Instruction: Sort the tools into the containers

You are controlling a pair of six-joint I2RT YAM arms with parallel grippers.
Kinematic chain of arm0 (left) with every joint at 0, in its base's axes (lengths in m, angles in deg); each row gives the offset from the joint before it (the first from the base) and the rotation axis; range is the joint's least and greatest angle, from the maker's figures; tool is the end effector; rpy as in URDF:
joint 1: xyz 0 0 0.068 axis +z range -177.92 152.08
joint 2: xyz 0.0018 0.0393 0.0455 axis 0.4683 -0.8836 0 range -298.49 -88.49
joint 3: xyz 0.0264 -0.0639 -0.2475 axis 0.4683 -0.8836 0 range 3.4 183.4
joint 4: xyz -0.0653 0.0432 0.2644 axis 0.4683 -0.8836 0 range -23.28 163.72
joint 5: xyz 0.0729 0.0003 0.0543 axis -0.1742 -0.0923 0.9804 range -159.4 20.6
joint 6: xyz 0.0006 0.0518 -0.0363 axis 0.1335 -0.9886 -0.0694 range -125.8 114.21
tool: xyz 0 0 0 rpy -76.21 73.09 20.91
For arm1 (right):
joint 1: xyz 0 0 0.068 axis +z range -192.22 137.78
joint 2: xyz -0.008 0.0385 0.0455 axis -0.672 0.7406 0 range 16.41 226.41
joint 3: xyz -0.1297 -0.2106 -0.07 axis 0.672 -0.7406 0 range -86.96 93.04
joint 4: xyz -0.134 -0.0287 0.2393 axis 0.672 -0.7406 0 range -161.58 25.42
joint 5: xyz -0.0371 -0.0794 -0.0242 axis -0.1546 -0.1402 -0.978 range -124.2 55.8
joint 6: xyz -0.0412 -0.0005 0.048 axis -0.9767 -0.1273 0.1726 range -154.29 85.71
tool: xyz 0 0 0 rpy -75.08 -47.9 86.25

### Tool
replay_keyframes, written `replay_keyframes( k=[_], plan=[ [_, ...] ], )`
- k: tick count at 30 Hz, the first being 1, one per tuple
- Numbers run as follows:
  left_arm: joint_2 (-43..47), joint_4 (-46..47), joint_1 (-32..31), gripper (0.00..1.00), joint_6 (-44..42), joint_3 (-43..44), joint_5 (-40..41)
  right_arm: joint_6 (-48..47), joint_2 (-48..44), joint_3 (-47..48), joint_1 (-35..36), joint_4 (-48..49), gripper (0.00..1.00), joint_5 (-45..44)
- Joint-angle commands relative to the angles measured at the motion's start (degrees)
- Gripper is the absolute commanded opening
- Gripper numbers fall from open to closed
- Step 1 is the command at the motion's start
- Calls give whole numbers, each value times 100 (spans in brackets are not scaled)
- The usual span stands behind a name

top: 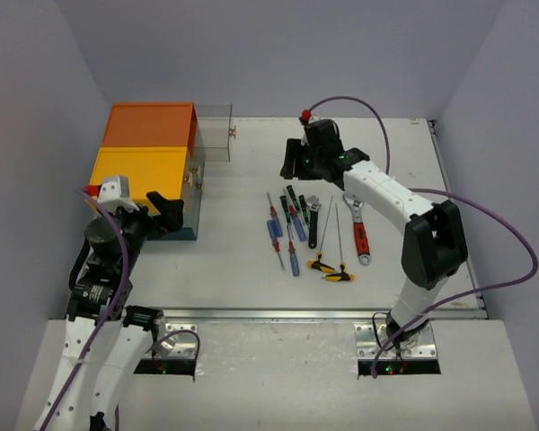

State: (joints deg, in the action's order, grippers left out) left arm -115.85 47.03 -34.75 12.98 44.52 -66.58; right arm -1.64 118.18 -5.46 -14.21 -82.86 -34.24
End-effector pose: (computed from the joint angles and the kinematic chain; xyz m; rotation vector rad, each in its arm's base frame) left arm 0.1572 -0.0165 0.3201 -0.2229 1.7908 -0.2750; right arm 0.3807 0.2025 0.2457 0.0937 2.3040 0.5602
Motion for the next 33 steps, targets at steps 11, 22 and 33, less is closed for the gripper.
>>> replay_keyframes(
  k=[11, 22, 33],
  plan=[
    [74, 242, -54, 100, 56, -18, 8, -1086, 1234, 630, 333, -1476, 32, -1701],
    [61, 258, -46, 100, 47, -32, -62, -1066, 2021, 817, 84, -1588, 26, -1291],
    [77, 264, -46, 100, 38, -34, -62, -985, 2406, 836, 77, -1512, 25, -967]
  ],
)
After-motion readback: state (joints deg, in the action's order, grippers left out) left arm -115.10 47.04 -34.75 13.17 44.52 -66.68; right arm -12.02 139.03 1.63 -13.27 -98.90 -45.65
